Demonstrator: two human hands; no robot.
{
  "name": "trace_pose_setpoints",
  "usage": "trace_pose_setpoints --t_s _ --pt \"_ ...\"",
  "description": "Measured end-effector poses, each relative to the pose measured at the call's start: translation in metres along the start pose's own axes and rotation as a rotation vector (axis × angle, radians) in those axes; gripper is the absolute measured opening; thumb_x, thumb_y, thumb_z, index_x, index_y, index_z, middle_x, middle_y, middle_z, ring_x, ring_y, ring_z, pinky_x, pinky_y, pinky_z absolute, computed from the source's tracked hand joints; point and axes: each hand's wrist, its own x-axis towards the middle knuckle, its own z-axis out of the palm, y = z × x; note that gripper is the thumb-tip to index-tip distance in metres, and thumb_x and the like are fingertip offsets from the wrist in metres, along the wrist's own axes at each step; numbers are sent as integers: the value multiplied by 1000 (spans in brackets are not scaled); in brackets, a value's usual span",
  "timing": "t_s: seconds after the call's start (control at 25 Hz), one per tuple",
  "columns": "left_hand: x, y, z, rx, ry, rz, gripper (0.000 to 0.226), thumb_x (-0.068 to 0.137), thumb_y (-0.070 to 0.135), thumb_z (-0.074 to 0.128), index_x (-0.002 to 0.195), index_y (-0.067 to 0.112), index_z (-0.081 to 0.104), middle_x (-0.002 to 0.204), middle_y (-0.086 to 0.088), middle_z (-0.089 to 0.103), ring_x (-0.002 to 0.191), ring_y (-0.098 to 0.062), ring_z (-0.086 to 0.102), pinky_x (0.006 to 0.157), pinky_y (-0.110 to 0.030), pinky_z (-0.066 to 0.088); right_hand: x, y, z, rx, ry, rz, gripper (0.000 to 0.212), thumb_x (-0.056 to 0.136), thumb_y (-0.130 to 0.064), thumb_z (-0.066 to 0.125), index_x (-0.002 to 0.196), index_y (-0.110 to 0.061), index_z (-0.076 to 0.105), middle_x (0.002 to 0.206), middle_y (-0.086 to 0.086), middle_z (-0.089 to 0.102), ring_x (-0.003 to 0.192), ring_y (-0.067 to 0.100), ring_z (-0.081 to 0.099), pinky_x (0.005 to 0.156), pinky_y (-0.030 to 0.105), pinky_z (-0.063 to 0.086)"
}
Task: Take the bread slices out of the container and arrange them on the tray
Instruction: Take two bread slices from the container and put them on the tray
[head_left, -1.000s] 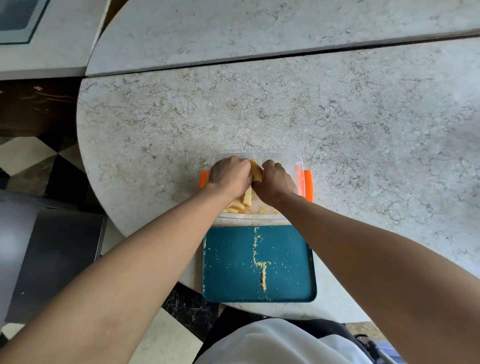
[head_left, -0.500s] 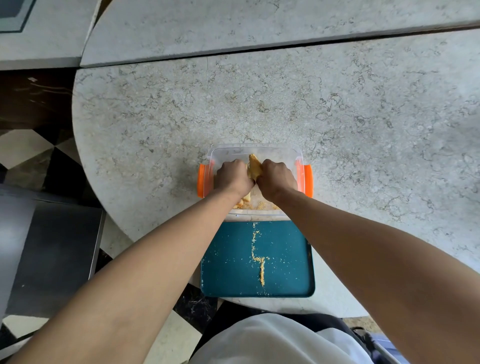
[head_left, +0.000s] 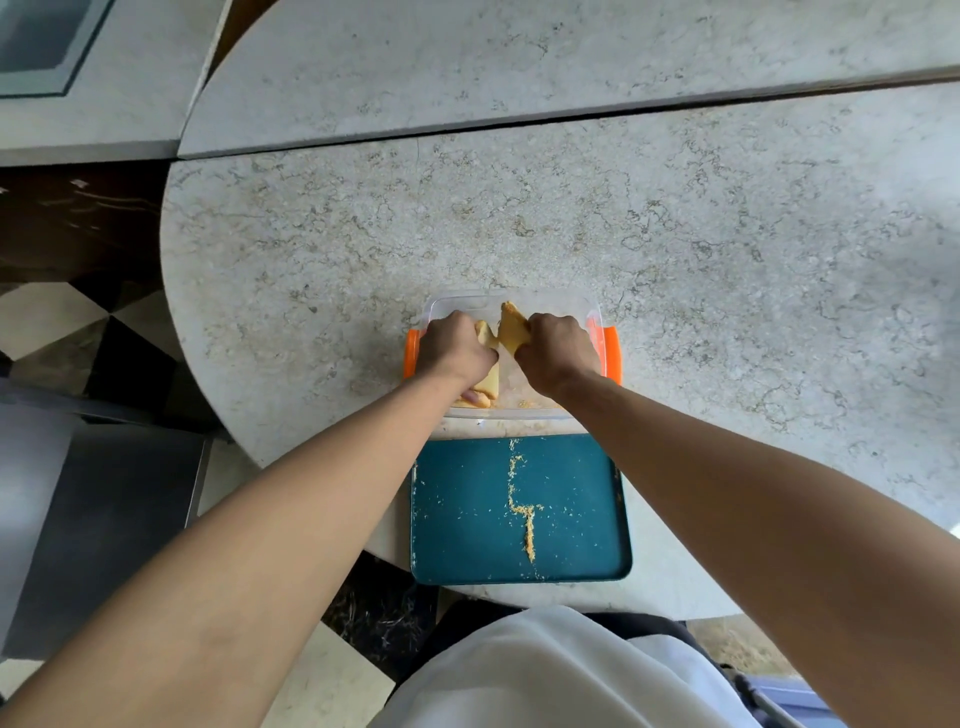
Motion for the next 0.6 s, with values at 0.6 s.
trace_pose_setpoints --t_s 0.6 --pt "-105 -89 -35 -766 30 146 15 74 25 75 88 19 76 91 -10 79 90 -28 75 75 -50 60 -124 39 -31 769 80 37 25 84 -26 70 91 -2 68 82 21 72 70 36 69 62 48 55"
